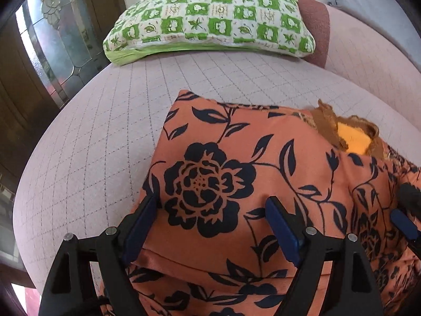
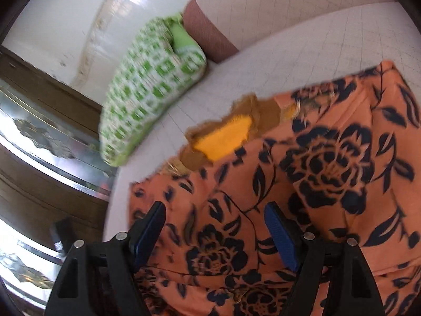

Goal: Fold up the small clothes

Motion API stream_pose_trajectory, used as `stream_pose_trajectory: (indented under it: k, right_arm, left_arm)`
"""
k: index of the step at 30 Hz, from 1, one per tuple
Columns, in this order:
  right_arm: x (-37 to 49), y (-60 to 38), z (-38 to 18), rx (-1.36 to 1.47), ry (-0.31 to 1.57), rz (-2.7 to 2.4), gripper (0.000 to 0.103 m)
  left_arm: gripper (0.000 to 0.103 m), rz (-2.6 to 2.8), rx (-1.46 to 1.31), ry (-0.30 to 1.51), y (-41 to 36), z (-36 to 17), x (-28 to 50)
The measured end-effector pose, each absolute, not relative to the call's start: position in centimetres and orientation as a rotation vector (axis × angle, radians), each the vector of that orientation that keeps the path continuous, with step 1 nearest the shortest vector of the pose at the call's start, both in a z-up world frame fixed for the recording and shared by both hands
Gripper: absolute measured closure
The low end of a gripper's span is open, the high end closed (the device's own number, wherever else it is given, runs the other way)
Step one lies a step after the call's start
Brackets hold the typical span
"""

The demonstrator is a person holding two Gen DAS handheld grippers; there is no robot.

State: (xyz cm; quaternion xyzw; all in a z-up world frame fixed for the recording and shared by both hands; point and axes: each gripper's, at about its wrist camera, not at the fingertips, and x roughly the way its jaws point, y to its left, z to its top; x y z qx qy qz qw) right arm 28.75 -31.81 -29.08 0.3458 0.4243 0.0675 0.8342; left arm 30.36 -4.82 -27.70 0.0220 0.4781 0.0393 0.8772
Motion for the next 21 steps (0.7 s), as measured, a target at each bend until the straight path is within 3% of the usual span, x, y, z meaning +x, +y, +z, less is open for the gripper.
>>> stream_pose_trajectory:
  k: [8, 12, 14, 16, 21]
  right_arm:
    - [25.4, -37.2, -28.5, 0.614, 0.904, -0.315, 0.025]
    - [21.8, -41.6, -28.2, 0.771, 0.828, -0.341, 0.036]
    - [20.9, -41.1, -27.0, 0.713, 0.766, -0.357, 0.034]
    - [20.8, -40.0, -26.1, 0.671, 0.718, -0.305, 0.033]
    - [23.9, -40.1, -29.3, 0.685, 0.905, -0.307, 0.034]
  left_arm:
    - [0.018, 0.063, 0.074, 1.007, -4.5, -28.0, 30.4]
    - [0.017, 0.063, 0.089, 1.008, -4.3, -28.1, 30.2]
    - [0.014, 0.081, 0.086, 1.008, -4.3, -28.3, 30.2]
    - [0.002, 0.106, 0.085, 1.011, -4.2, -28.6, 30.2]
    - [0.0, 0.085, -0.002, 1.005, -3.0, -29.4, 30.2]
